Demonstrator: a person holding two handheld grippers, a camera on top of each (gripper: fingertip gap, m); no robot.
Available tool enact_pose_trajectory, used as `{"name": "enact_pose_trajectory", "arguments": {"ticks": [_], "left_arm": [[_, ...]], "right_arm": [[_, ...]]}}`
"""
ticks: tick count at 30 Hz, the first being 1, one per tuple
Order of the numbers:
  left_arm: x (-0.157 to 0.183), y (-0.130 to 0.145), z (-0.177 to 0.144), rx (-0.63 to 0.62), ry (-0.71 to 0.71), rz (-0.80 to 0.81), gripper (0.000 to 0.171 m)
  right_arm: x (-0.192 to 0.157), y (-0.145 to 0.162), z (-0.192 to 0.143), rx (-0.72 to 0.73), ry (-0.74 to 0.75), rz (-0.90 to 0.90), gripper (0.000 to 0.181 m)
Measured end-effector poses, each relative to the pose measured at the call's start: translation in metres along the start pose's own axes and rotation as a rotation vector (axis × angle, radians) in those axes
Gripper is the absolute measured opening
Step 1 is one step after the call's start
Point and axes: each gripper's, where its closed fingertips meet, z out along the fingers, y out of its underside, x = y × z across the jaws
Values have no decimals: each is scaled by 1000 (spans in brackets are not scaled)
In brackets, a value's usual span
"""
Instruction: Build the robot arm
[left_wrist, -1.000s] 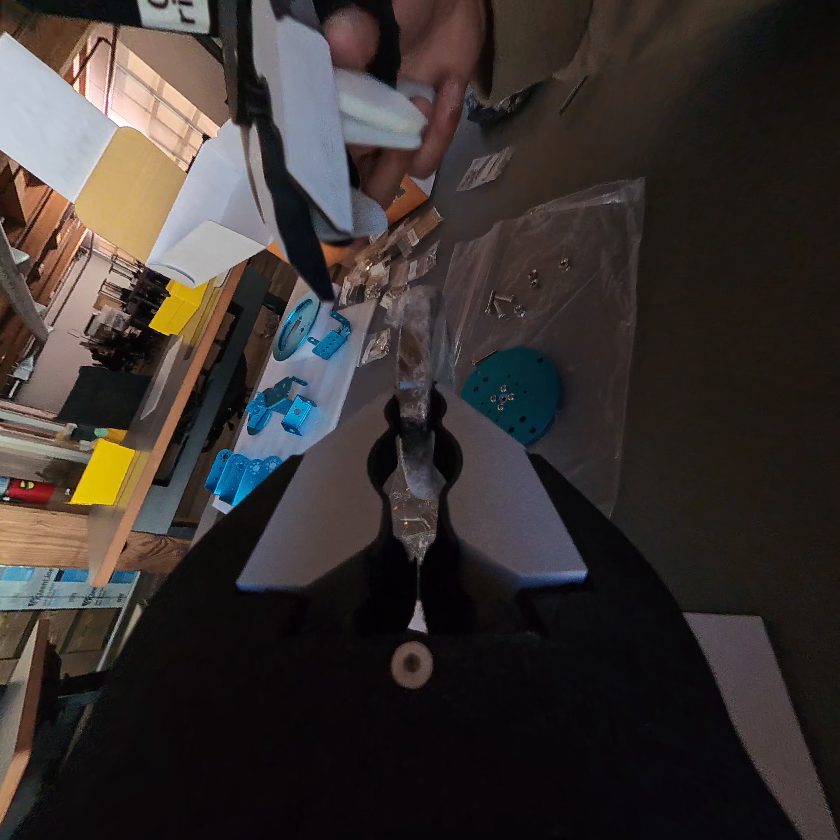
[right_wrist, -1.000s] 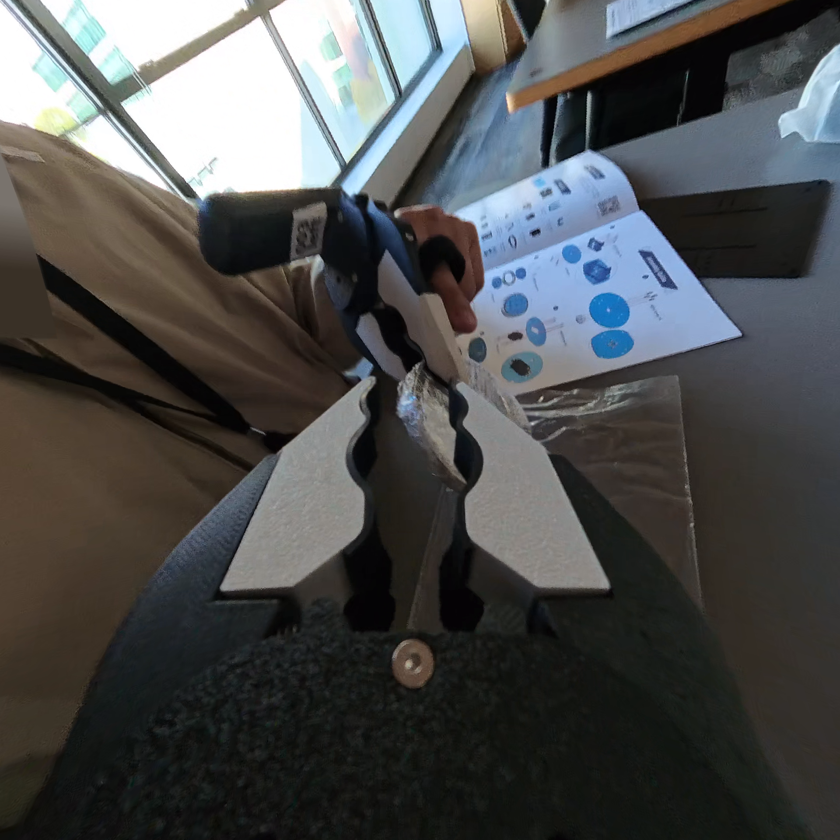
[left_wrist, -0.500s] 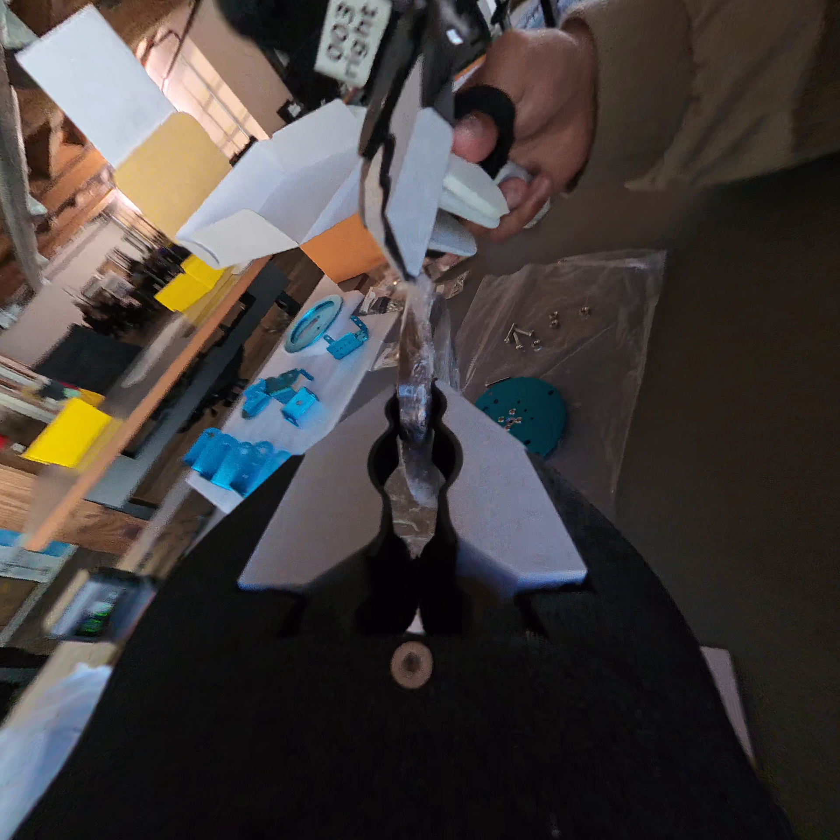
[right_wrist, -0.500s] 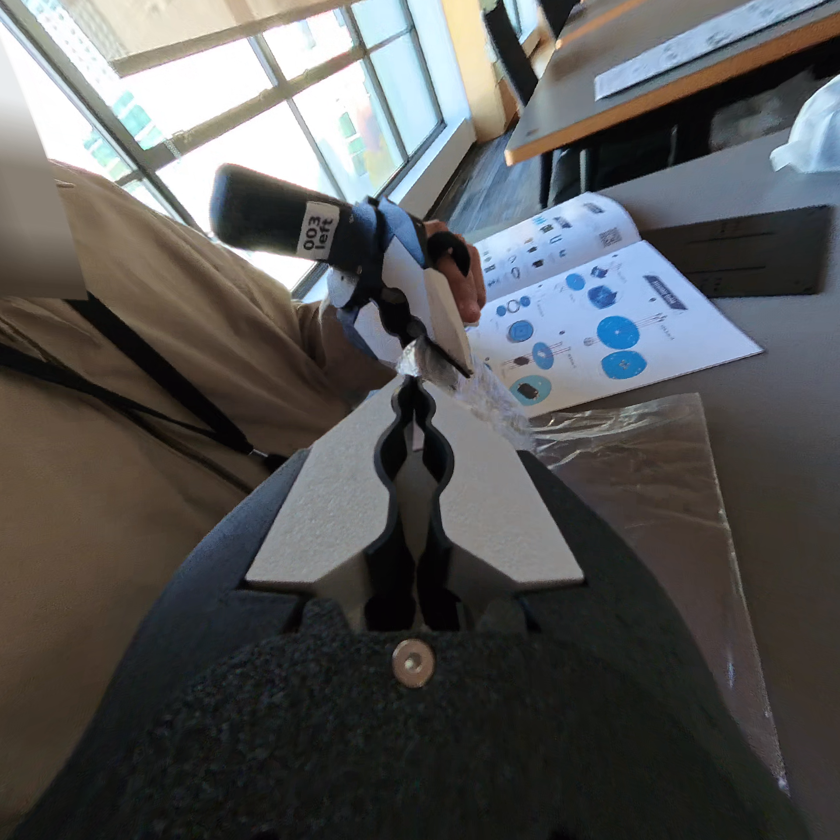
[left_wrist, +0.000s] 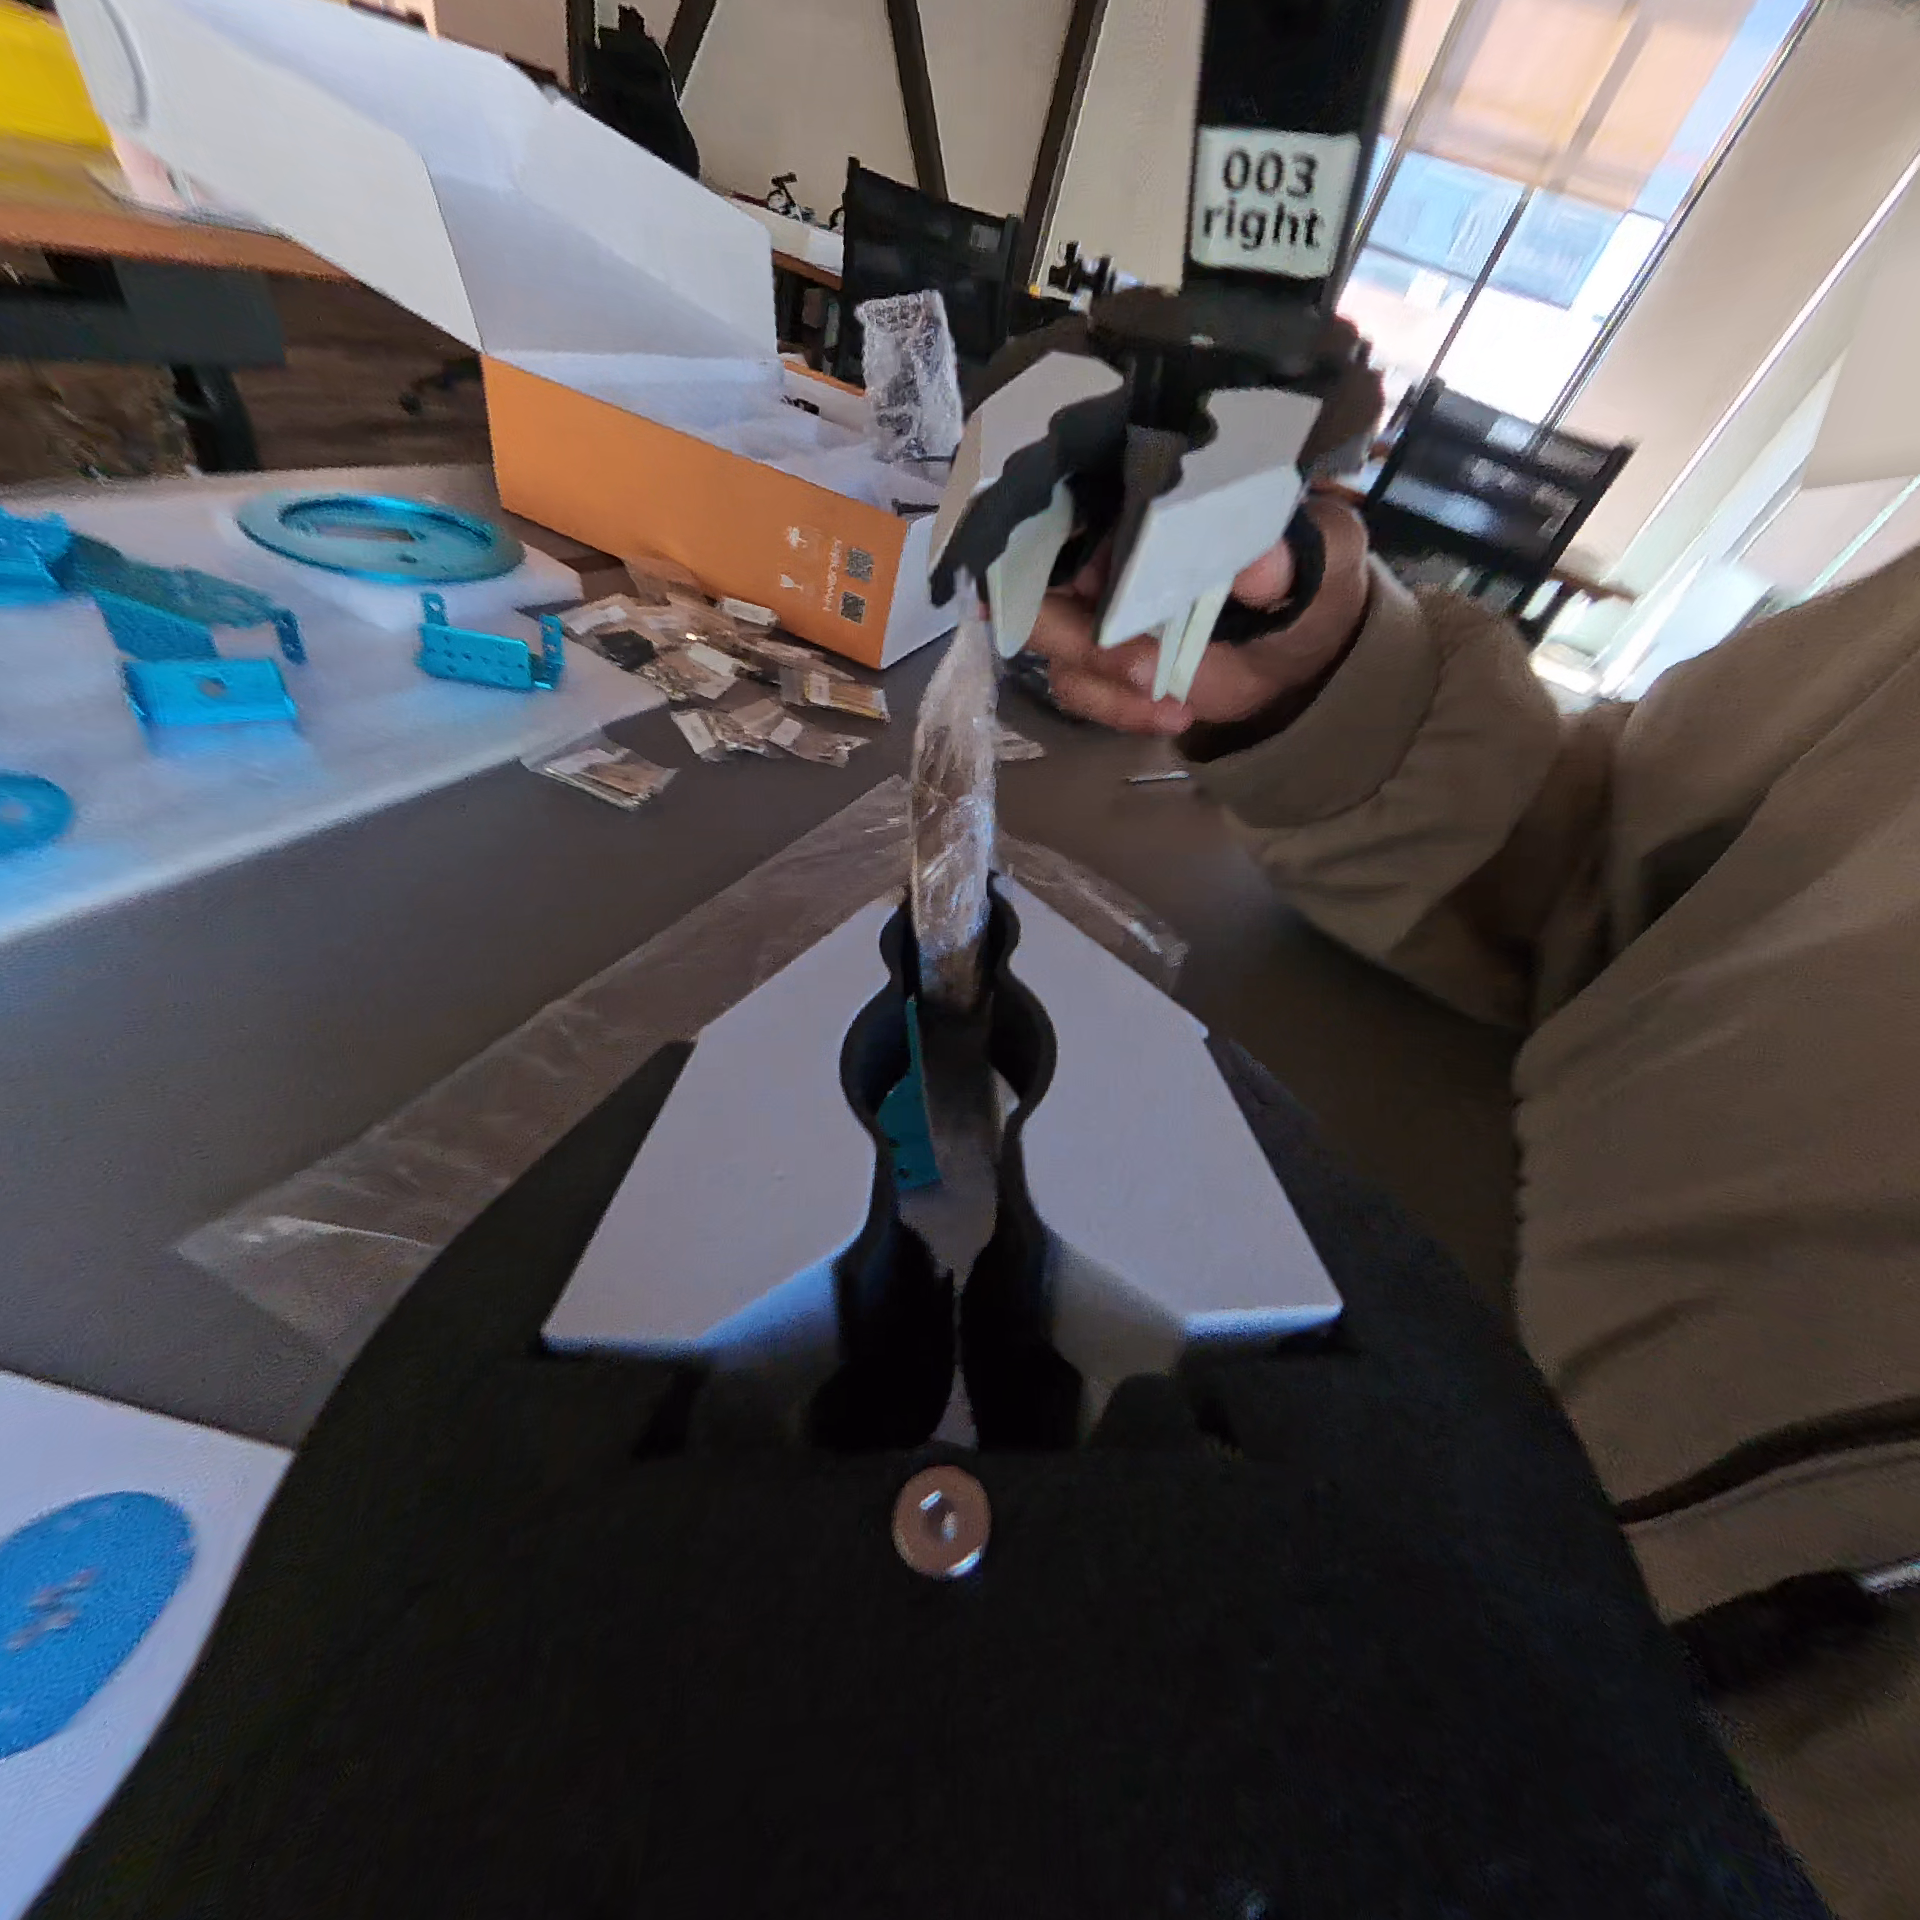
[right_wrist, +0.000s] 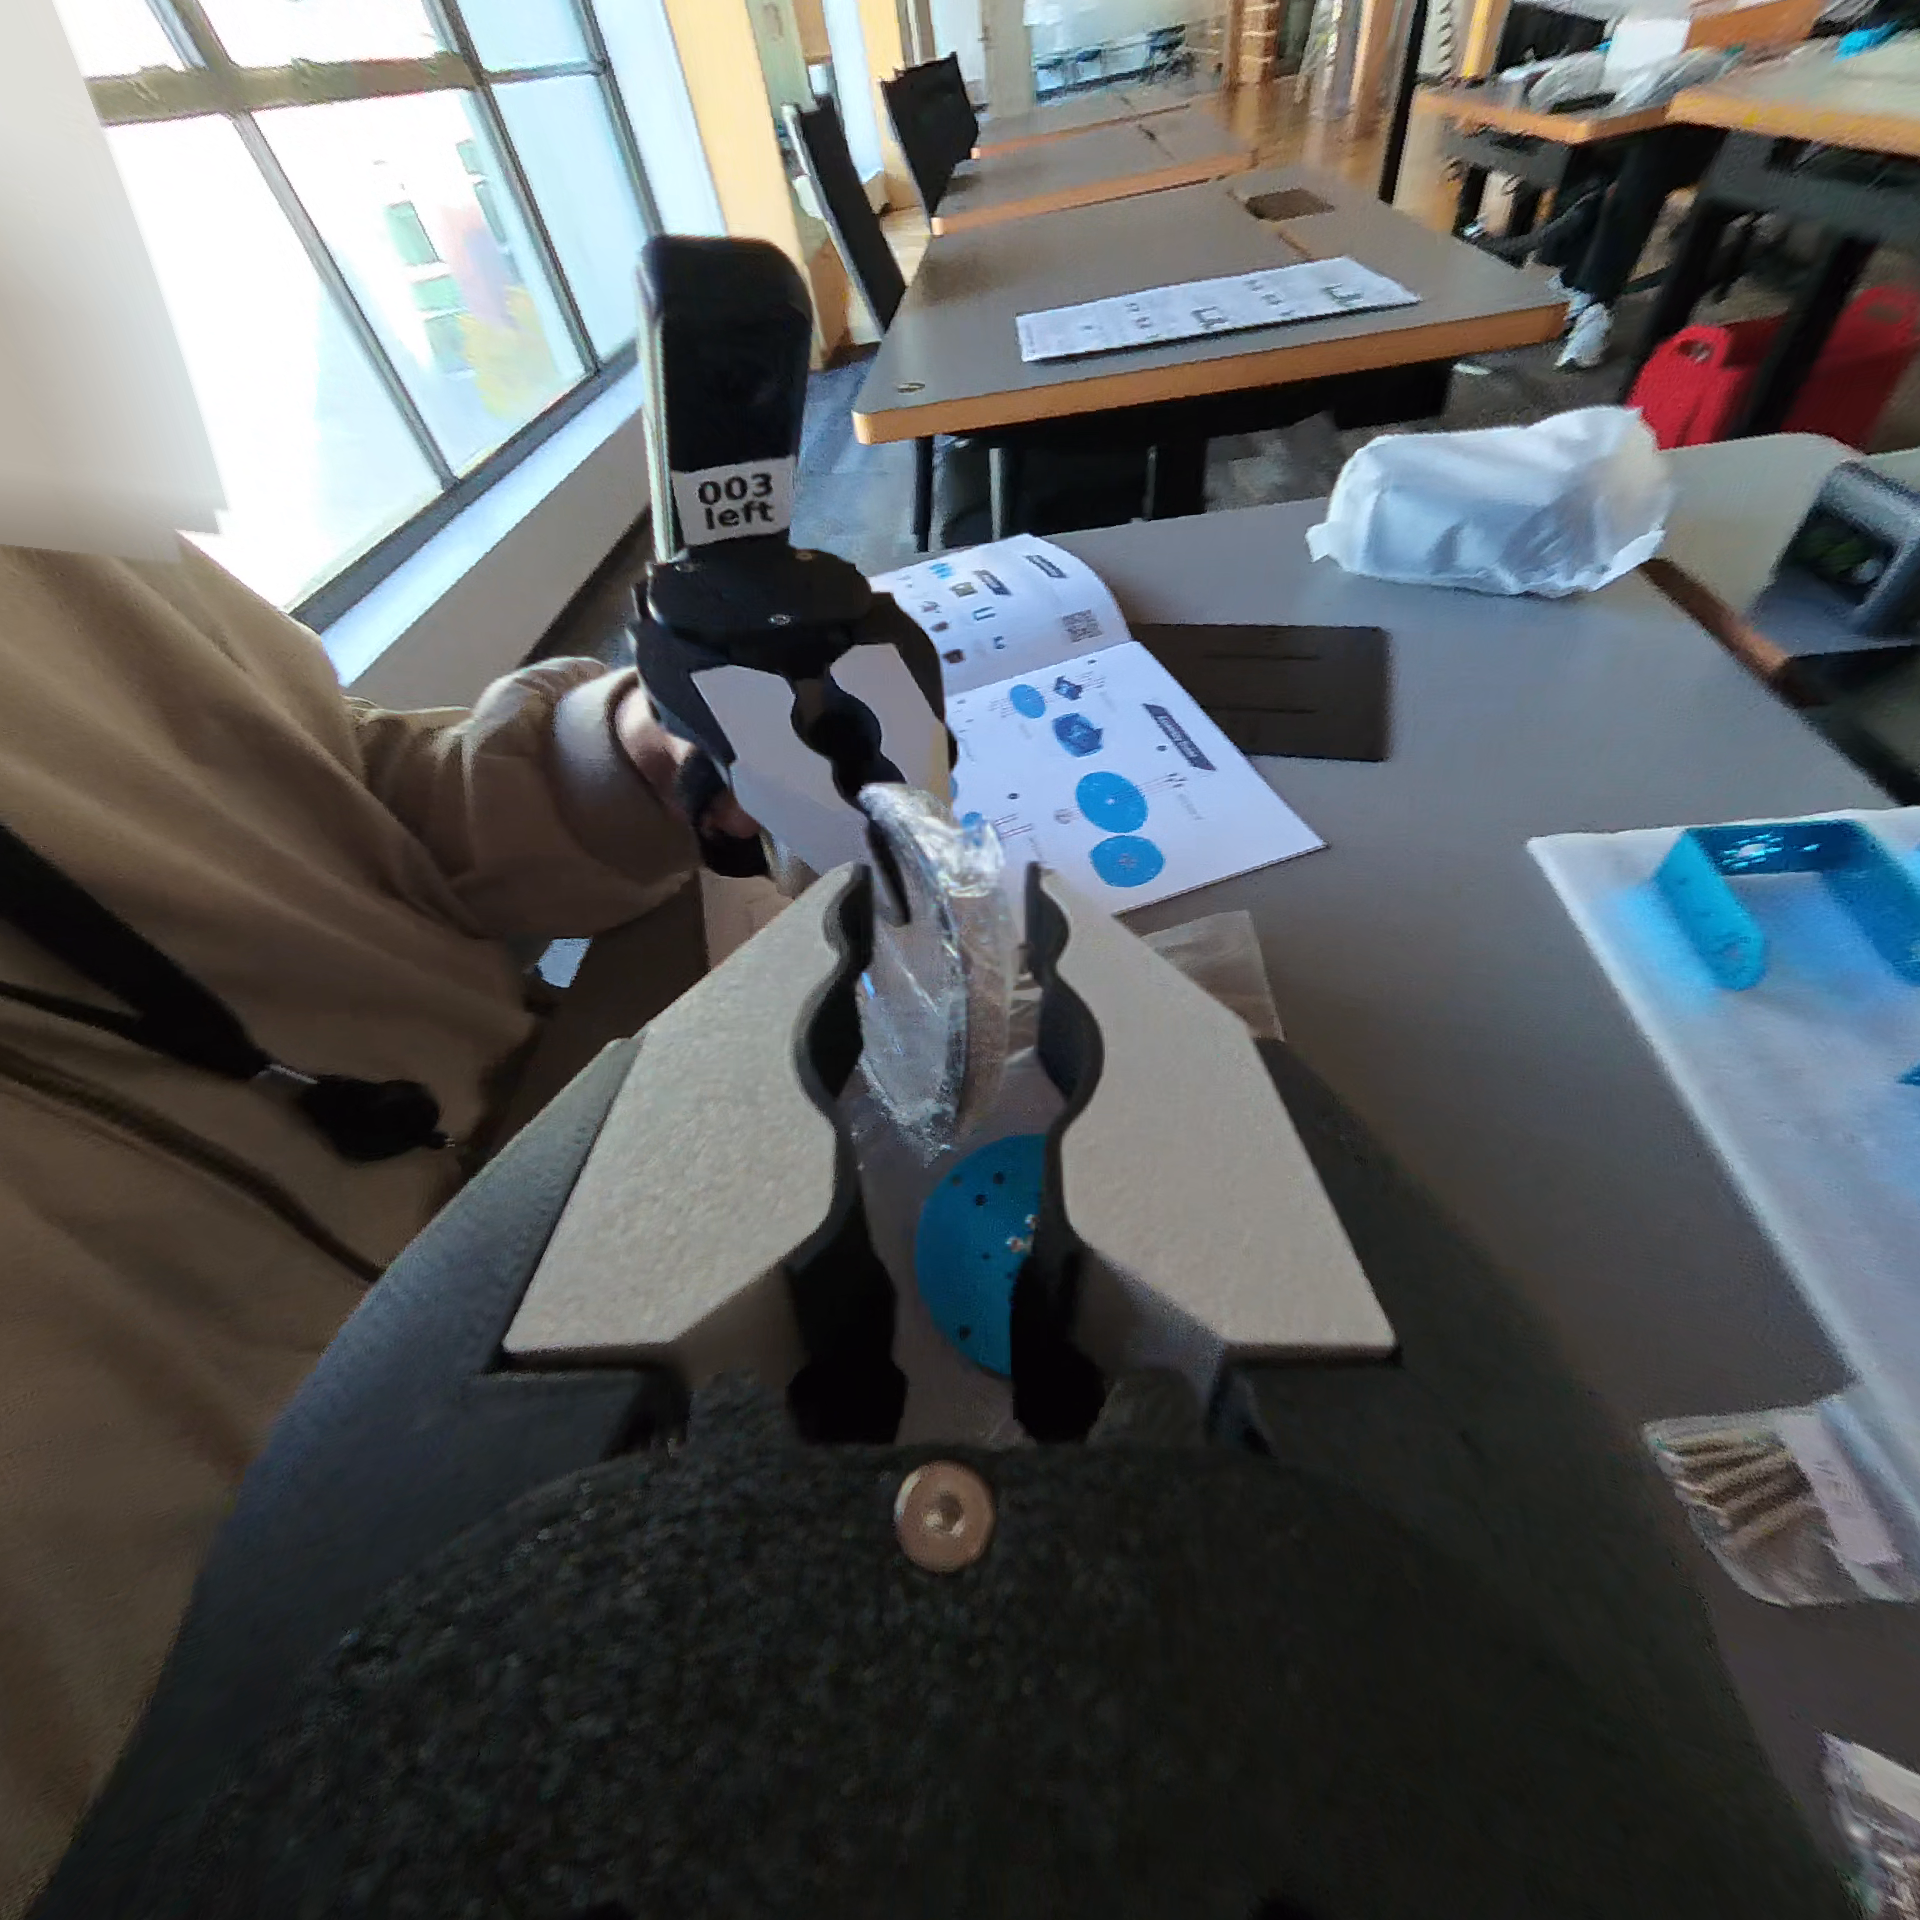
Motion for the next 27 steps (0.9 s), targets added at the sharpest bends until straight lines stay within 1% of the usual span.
{"name": "enact_pose_trajectory", "arguments": {"ticks": [1,3,5,6,8,9,10,12,15,17,18,20,22,23,25,27], "left_arm": [[0,0,1,6,9,-39,8],[3,0,2,17,25,-52,8],[8,1,4,15,41,-44,8],[10,0,4,26,55,-52,9],[9,-1,1,40,52,-79,8],[4,0,-1,37,27,-97,8],[-2,2,-4,34,-2,-118,8],[-15,4,-16,54,-32,-201,8],[-45,-2,-53,181,-67,-360,8],[-56,-4,-67,215,-81,-395,7],[-55,-4,-68,218,-75,-394,8],[-45,-9,-62,240,0,-415,7],[-30,-16,-54,267,82,-433,8],[-21,-18,-50,270,123,-429,8],[-9,-20,-42,258,153,-402,8],[-1,-20,-37,251,168,-388,8]], "right_arm": [[1,1,1,-9,13,-21,32],[2,1,5,-10,19,-37,32],[2,2,10,-3,-8,-8,24],[5,7,13,-25,-13,12,1],[3,19,15,-77,-60,54,0],[4,20,13,-80,-56,64,0],[7,17,9,-67,-32,56,0],[14,21,-1,-93,16,28,0],[26,13,-36,-25,54,69,0],[33,5,-47,16,108,60,0],[31,-1,-43,42,107,66,0],[24,2,-20,14,75,69,0],[14,12,13,-18,7,101,40],[7,13,27,-8,-37,119,42],[0,6,43,67,-102,180,41],[-8,-8,43,153,-193,253,25]]}}
